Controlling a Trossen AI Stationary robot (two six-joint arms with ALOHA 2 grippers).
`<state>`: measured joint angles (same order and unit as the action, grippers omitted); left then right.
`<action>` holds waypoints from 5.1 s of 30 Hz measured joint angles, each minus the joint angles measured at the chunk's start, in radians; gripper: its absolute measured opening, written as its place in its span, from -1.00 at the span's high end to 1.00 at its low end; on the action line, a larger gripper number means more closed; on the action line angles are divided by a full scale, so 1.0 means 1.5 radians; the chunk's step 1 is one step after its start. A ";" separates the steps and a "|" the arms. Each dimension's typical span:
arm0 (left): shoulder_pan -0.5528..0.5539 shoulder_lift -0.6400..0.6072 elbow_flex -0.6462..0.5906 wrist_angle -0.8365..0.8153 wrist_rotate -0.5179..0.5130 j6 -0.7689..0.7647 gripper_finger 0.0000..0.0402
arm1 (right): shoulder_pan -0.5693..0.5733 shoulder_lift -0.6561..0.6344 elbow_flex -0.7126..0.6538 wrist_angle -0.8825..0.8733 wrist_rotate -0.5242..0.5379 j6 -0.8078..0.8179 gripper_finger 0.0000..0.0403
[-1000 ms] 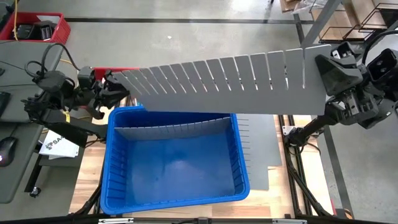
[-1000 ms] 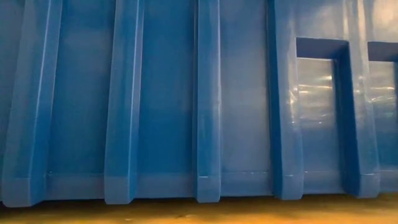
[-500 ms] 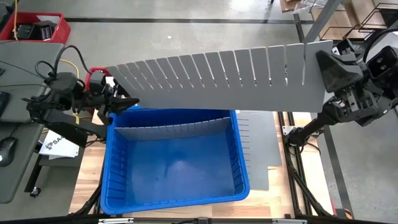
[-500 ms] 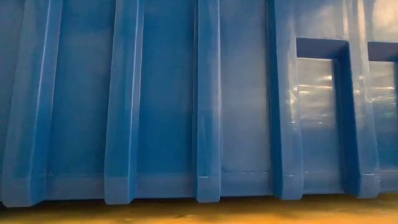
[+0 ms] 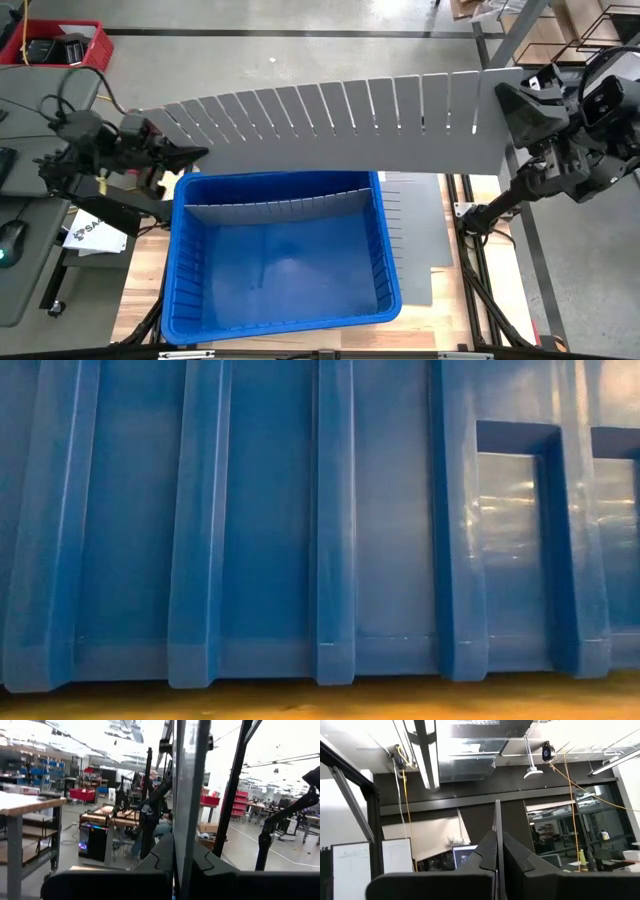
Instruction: Sort blocks
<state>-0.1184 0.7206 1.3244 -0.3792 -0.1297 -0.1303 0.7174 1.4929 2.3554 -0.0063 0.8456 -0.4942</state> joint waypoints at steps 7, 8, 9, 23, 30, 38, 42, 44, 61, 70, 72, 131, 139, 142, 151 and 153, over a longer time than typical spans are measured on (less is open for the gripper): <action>0.000 -0.001 0.064 -0.054 -0.009 0.003 0.99 | 0.000 0.000 0.000 -0.055 0.046 0.034 1.00; 0.000 -0.001 0.069 -0.056 -0.011 0.003 0.99 | 0.000 0.000 0.000 -0.066 0.060 0.035 1.00; 0.000 -0.001 0.075 -0.057 -0.013 0.003 0.99 | 0.000 0.000 0.000 -0.076 0.074 0.035 1.00; 0.000 -0.003 0.102 -0.075 -0.027 0.003 1.00 | 0.000 -0.001 0.000 -0.191 0.119 0.102 0.94; 0.000 -0.009 0.102 -0.068 -0.027 0.002 1.00 | 0.000 -0.003 0.000 -0.306 0.140 0.208 0.72; 0.000 -0.010 0.100 -0.074 -0.035 0.001 1.00 | 0.000 -0.004 -0.001 -0.443 0.116 0.313 0.46; 0.000 -0.009 0.100 -0.060 -0.049 -0.003 1.00 | 0.000 -0.005 -0.001 -0.462 0.113 0.330 0.44; 0.000 -0.010 0.101 -0.065 -0.052 -0.011 1.00 | 0.000 -0.005 -0.001 -0.462 0.113 0.330 0.44; 0.000 -0.022 0.159 -0.021 -0.062 0.001 1.00 | 0.026 -0.047 -0.001 -0.499 0.150 0.335 0.44; 0.000 -0.021 0.262 -0.076 -0.056 -0.028 1.00 | 0.032 -0.069 0.000 -0.704 0.129 0.533 0.44; 0.000 -0.022 0.273 -0.081 -0.054 -0.034 1.00 | 0.012 -0.063 0.000 -0.712 0.128 0.537 0.44; 0.000 0.030 0.280 -0.420 0.019 -0.261 0.87 | -0.277 0.001 0.000 -0.693 -0.431 0.407 1.00; 0.001 0.058 0.281 -0.575 0.057 -0.289 0.96 | -0.277 -0.010 -0.001 -0.744 -0.453 0.439 1.00; 0.001 0.067 0.281 -0.585 0.097 -0.306 0.98 | -0.269 -0.009 -0.001 -0.803 -0.470 0.465 1.00; 0.001 0.083 0.281 -0.601 0.161 -0.321 0.99 | -0.208 0.036 0.001 -0.912 -0.461 0.542 1.00; 0.001 0.094 0.281 -0.607 0.191 -0.329 0.99 | -0.195 0.050 0.001 -0.924 -0.460 0.553 1.00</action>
<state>-0.1174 0.8621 1.7458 -1.2892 0.1561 -0.6244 0.4245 1.5678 2.3571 -1.3929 0.1550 0.3353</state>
